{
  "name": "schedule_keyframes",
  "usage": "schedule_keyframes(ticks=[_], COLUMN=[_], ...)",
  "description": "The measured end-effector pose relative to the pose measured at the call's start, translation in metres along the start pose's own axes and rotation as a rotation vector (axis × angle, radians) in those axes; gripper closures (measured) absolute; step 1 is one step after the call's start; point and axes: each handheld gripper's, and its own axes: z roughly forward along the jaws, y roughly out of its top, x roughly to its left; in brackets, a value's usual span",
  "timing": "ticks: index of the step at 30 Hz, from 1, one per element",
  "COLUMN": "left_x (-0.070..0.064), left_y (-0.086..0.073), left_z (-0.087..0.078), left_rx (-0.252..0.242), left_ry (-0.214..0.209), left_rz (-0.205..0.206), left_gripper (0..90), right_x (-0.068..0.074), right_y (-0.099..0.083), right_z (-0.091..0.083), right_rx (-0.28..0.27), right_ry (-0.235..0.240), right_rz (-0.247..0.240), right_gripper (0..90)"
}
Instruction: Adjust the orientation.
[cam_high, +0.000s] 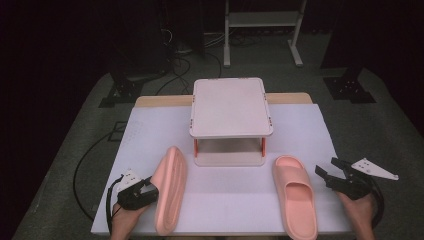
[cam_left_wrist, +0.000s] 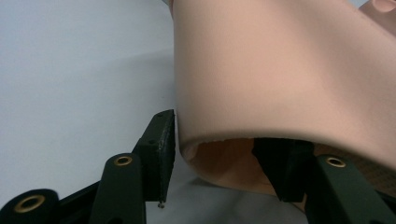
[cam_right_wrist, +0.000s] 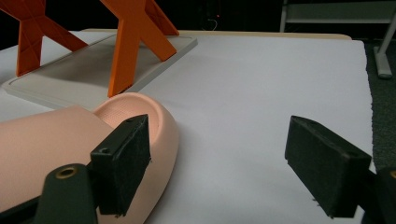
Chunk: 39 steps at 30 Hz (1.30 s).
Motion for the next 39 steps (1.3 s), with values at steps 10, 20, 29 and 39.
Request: schedule_keyframes(ticks=[10,20,29,39], left_x=[-0.001,-0.004,-0.012,-0.015], left_y=[0.001,0.003,0.009,0.011], left_z=[-0.002,-0.003,-0.002,-0.003], left_rx=[-0.025,-0.050,-0.085,-0.109], left_ry=[-0.008,-0.017,-0.033,-0.043], left_rz=[-0.022,-0.017,-0.010,-0.008], left_gripper=[51.3,51.1,51.2,51.8], right_x=[0.001,0.000,0.001,0.001], right_y=[0.000,0.000,0.000,0.000], right_z=[-0.001,-0.001,-0.001,-0.002], right_rx=[-0.008,-0.009,-0.005,-0.007], right_ry=[0.001,0.001,-0.003,-0.002], right_rz=[0.002,0.003,-0.004,-0.006], right_gripper=[21.7,21.7,21.8,21.8])
